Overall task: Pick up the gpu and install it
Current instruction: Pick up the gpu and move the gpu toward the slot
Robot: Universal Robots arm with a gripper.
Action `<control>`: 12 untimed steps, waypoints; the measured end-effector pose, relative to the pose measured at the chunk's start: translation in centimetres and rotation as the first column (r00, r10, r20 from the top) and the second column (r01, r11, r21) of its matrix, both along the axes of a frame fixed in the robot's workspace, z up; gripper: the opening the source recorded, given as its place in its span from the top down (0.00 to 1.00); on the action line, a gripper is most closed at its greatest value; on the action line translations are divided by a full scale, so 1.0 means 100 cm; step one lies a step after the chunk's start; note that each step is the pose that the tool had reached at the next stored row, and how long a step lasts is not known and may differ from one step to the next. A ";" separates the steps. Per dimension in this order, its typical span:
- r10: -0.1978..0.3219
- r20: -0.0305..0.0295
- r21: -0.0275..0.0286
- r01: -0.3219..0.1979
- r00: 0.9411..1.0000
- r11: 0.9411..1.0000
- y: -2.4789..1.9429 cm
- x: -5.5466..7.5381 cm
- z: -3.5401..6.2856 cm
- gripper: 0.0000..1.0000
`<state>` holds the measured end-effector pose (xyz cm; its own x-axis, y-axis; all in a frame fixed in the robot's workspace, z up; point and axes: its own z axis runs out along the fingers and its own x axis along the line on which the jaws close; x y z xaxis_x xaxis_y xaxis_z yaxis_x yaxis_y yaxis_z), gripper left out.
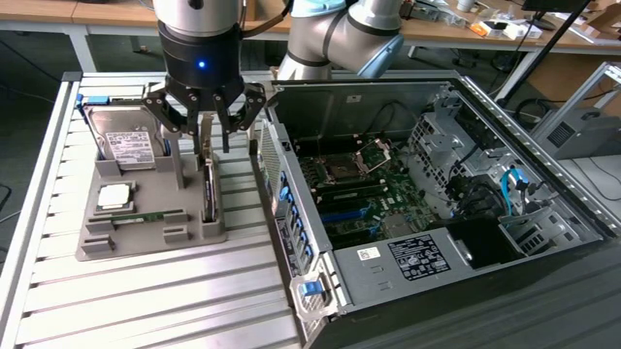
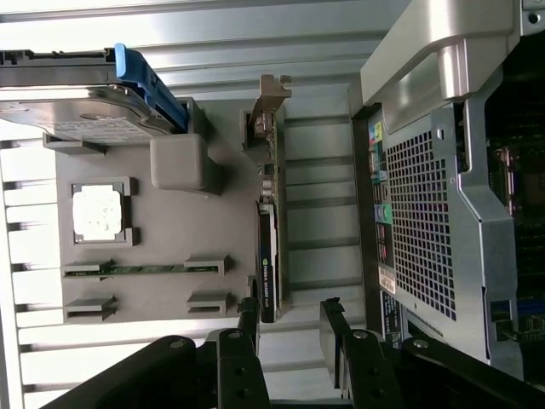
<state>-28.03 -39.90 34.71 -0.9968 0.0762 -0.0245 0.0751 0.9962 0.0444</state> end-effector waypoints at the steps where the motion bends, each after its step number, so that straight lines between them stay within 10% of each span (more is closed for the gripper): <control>1: 0.000 0.000 0.000 0.000 1.000 1.000 0.0000 0.000 -0.0001 0.58; 12: 0.000 0.000 0.000 0.000 1.000 1.000 0.0000 0.000 -0.0037 0.58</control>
